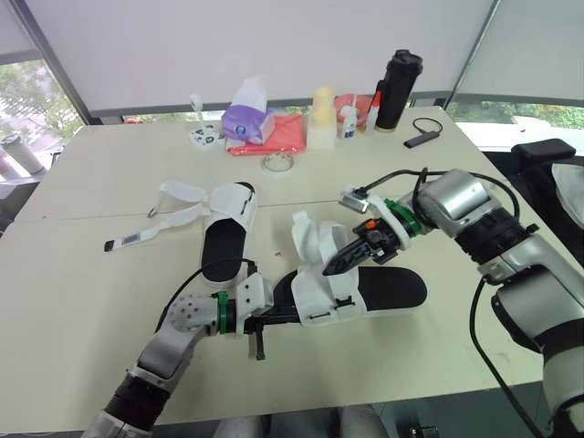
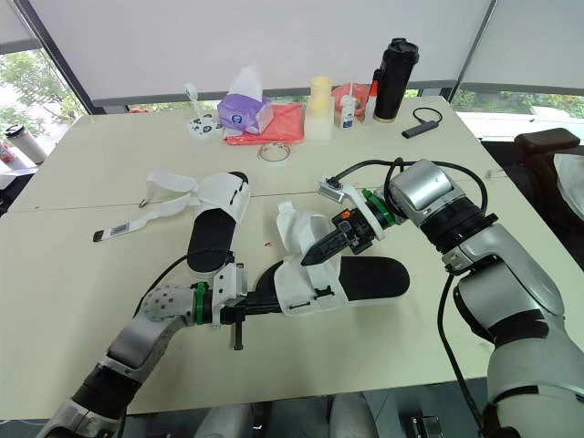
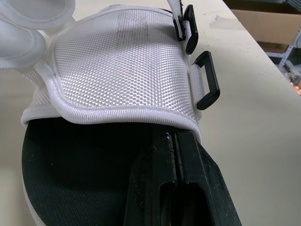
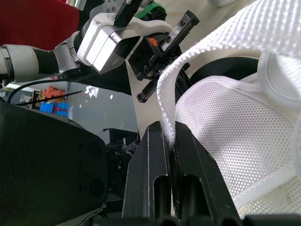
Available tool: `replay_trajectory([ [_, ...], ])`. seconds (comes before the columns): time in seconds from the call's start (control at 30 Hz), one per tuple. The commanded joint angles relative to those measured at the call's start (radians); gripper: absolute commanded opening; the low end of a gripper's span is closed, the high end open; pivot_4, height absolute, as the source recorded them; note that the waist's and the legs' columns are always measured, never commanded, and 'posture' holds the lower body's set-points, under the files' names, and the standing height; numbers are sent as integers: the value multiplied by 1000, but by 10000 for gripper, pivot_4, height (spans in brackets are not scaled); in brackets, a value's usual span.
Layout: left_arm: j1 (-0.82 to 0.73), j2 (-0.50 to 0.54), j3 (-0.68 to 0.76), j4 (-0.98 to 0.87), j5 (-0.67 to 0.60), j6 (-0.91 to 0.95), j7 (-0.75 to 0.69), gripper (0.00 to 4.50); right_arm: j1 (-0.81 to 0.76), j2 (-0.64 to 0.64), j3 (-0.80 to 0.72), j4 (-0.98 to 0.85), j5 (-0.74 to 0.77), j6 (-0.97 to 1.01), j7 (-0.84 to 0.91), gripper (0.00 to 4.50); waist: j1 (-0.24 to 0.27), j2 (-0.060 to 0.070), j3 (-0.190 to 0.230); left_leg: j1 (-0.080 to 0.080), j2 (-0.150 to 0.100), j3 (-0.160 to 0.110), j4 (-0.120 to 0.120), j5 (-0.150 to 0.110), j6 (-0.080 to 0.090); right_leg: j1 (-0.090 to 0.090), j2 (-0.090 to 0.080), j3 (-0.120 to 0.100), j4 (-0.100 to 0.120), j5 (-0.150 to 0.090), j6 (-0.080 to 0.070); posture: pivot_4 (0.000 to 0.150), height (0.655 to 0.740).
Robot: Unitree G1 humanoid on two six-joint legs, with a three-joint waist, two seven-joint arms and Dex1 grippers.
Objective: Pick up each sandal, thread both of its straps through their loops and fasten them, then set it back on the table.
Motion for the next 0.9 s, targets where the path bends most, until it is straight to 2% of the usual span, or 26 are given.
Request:
replay_trajectory([
  [0.03,8,-3,-21,-2,10,0,3,0,-31,2,-10,-1,16,3,12,487,0,0,0,0,0,0,0,0,0,0,0,0,0,0,0,1500,7400],
  [0.9,12,-3,-24,-6,13,-3,9,0,-10,3,43,49,-12,-48,12,487,0,0,0,0,0,0,0,0,0,0,0,0,0,0,0,1500,7400],
])
